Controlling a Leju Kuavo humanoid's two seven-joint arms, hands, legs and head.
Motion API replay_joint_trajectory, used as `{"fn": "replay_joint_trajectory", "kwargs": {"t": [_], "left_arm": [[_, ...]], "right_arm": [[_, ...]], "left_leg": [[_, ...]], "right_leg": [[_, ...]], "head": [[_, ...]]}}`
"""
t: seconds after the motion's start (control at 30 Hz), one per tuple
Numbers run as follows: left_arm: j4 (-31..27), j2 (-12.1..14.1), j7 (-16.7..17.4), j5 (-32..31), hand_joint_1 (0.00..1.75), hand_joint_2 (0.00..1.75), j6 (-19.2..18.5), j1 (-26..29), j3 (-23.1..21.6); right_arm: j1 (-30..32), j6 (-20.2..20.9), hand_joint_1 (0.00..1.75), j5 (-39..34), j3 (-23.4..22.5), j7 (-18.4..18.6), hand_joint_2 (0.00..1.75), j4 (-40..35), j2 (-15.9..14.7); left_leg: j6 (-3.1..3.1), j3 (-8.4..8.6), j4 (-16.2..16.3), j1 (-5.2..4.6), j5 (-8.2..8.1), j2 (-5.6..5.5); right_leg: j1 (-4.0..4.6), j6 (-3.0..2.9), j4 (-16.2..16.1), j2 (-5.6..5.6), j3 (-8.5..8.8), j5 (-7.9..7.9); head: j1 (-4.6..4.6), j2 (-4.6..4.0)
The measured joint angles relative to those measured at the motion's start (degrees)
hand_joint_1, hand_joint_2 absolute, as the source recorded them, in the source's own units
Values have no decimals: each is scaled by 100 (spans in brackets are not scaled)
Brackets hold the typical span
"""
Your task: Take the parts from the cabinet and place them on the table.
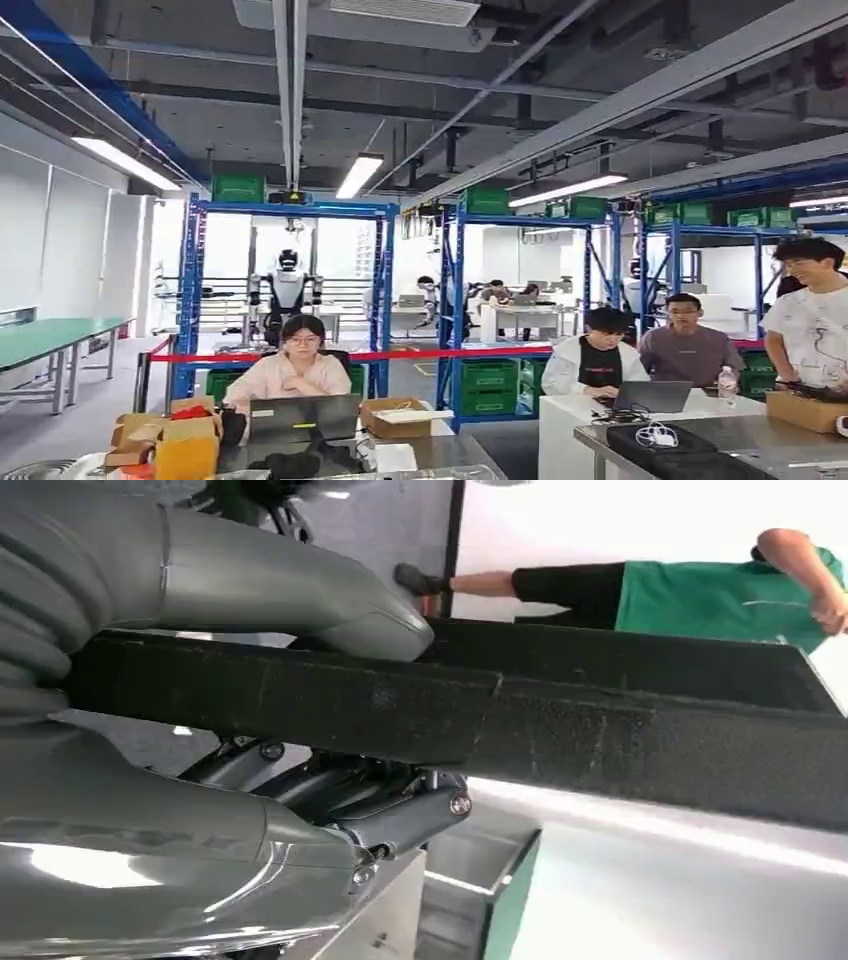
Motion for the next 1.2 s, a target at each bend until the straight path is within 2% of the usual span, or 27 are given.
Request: {"fn": "replay_joint_trajectory", "kwargs": {"t": [0.03,0.1,0.13,0.17,0.2,0.23,0.33,0.37,0.47,0.5,0.53,0.57,0.63,0.67,0.7,0.73,0.8,0.83,0.87,0.9,0.97,1.0,1.03,1.07,1.13,1.17,1.2], "left_arm": [[0,2,0,-2,0,175,-2,9,0],[0,2,0,-2,0,175,-2,6,0],[0,2,0,0,0,175,-2,12,0],[0,-7,2,-2,0,175,-4,-3,0],[0,-4,2,-2,0,175,-4,-19,0],[0,2,7,0,0,175,-4,8,0],[0,2,7,-2,0,175,-4,16,2],[0,9,4,-2,0,175,-4,7,2],[0,22,4,-2,0,175,-4,-3,2],[0,24,4,-2,0,175,-4,1,2],[0,24,4,-2,0,175,-4,8,2],[0,24,4,-2,0,175,-4,6,2],[0,22,4,-2,0,175,-4,-1,2],[0,15,7,-4,0,175,-2,-24,2],[0,15,7,-4,0,175,-2,-39,2],[0,15,11,-9,0,175,0,-31,2],[0,13,11,-11,0,175,0,-11,2],[0,15,9,-15,0,175,0,-21,2],[0,13,7,-15,0,175,0,-30,2],[0,20,9,-13,0,175,2,-48,2],[0,37,7,-20,0,175,11,-35,2],[0,37,7,-35,0,175,11,-13,2],[0,37,4,-52,0,175,11,4,2],[0,37,4,-55,0,175,11,5,2],[0,48,-2,-57,0,175,11,4,2],[0,46,-7,-63,0,175,11,12,2],[0,46,-11,-72,0,175,11,-5,2]], "right_arm": [[14,0,175,0,0,0,175,0,0],[9,0,175,0,-2,0,175,0,4],[9,0,175,0,-2,0,175,0,7],[-2,0,175,-2,-2,0,175,7,7],[-6,0,175,-4,-4,-2,175,2,9],[3,0,175,0,-4,4,175,2,9],[-7,2,175,-4,-15,2,175,0,9],[-30,4,175,-4,-15,-4,175,-4,9],[-10,5,175,-4,-15,-4,175,2,9],[9,7,175,-2,-11,-4,175,4,9],[15,7,175,-4,-9,-4,175,4,9],[12,7,175,-4,-9,-4,175,4,9],[3,7,175,-4,-13,-6,175,4,9],[3,4,175,-4,-18,-18,175,7,7],[-4,2,175,-2,-17,-15,175,4,7],[5,2,175,-2,-22,-22,175,-2,7],[12,2,175,-4,-35,-24,175,-2,2],[17,2,175,-4,-39,-28,175,-6,4],[2,2,175,-2,-39,-30,175,-4,4],[-4,2,175,-4,-39,-31,175,-4,11],[17,4,175,-2,-37,-31,175,0,13],[33,11,175,0,-35,-31,175,9,11],[52,11,175,2,-35,-31,175,13,11],[61,11,175,2,-35,-33,175,13,11],[63,15,175,7,-35,-44,175,13,9],[65,18,175,11,-35,-61,175,15,9],[63,18,175,24,-35,-79,175,15,4]], "left_leg": [[-36,29,-217,19,218,1],[-140,320,-1078,73,890,7],[-168,419,-1299,85,984,4],[-157,380,-1373,29,798,16],[4,404,-1404,15,780,37],[78,402,-1423,8,802,27],[179,499,-1446,21,755,17],[207,529,-1450,20,728,14],[243,613,-1450,-11,626,13],[247,657,-1449,-26,586,11],[247,724,-1449,-41,539,5],[245,797,-1450,-50,485,-1],[228,936,-1475,-48,374,-11],[206,982,-1482,-47,354,-17],[185,968,-1511,-37,345,-26],[152,999,-1544,-31,334,-26],[115,1112,-1550,-30,374,-11],[116,1120,-1477,-19,325,-2],[109,1049,-1283,-31,303,1],[90,856,-959,-32,197,1],[38,312,-203,-30,-124,1],[18,123,-15,-26,-185,2],[-2,35,-61,-16,-107,2],[-19,56,-290,-7,89,3],[-50,268,-1096,22,807,8],[-44,311,-1258,28,959,10],[21,322,-1453,-21,769,23]], "right_leg": [[-19,23,4,3,55,-44],[-71,92,35,1,182,-155],[-89,140,55,-4,220,-219],[-84,183,89,-2,227,-245],[-71,224,119,7,163,-275],[-76,251,128,3,191,-318],[-96,328,286,8,186,-372],[-102,350,587,5,21,-468],[-108,360,1830,6,-801,-902],[-107,342,1943,8,-954,-889],[-98,316,1815,10,-979,-735],[-82,278,1499,12,-907,-487],[2,165,543,10,-626,288],[32,136,482,14,-624,204],[51,73,312,11,-595,85],[57,80,292,18,-568,192],[59,27,185,31,-452,141],[9,21,98,22,-309,148],[11,2,58,22,-231,123],[5,-25,57,14,-189,91],[4,-29,58,17,-124,14],[3,-31,59,23,-83,-27],[2,-25,59,33,-23,-78],[-3,-9,63,38,48,-132],[-14,45,73,34,215,-271],[-17,76,76,29,255,-324],[-3,117,96,33,246,-357]], "head": [[0,0],[0,0],[0,0],[2,0],[0,0],[0,0],[0,2],[0,0],[0,0],[0,0],[0,0],[0,0],[0,0],[2,0],[-4,0],[-2,2],[-2,0],[-2,2],[-2,0],[-2,0],[-2,0],[-2,0],[-2,0],[-2,0],[-2,0],[-2,0],[-4,0]]}}
